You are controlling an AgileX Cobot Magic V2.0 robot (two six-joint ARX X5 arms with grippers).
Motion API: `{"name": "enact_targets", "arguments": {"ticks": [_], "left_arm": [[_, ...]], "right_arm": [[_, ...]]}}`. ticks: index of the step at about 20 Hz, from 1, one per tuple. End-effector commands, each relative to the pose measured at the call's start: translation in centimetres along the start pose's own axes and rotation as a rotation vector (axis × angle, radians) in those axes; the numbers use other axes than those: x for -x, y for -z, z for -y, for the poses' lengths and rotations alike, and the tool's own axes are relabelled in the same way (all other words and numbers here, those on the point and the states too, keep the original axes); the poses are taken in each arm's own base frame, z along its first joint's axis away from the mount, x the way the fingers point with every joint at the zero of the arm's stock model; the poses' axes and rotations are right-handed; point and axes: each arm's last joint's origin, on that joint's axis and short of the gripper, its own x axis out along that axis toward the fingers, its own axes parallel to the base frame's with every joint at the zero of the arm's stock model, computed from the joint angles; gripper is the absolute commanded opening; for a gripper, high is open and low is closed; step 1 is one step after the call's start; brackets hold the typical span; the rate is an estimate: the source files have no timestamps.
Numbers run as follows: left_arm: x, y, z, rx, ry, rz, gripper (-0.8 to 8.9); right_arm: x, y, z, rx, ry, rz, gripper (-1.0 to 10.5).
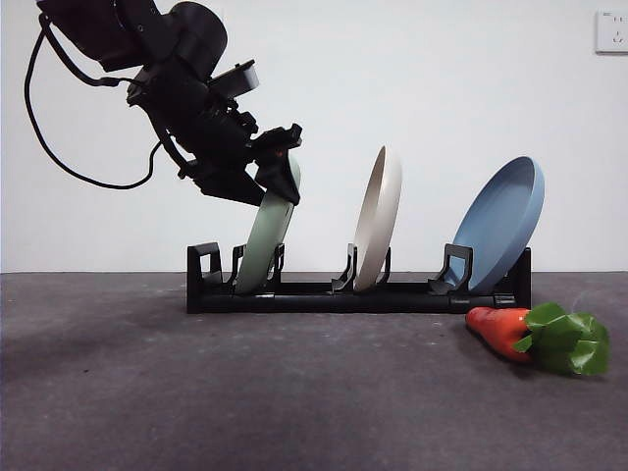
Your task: Take the green plate from the plate rack,put the plate on the table,take the carrot from the table,put the carrot in the plate
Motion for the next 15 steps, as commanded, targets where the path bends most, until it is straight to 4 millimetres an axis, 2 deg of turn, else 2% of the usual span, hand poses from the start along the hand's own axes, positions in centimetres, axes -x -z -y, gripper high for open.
{"name": "enact_targets", "arguments": {"ticks": [1,9,12,15], "left_arm": [[-0.2,0.1,0.1,0.015,0.005,0.0,-0.08],[0.5,-0.5,0.1,0.196,0.072,0.015,-0.08],[1.8,-1.6,0.4,0.184,0.076,0.059,-0.08],[4.0,-3.2,0.9,0.17,0.078,0.111,-0.08]], "right_arm": [[0.0,-0.1,0.0,0.0,-0.001,0.007,6.9],[0.0,-0.1,0.0,0.0,-0.001,0.007,6.9],[0.0,-0.1,0.0,0.001,-0.001,0.007,6.9],[-0.1,-0.2,0.1,0.002,-0.001,0.008,6.9]]}}
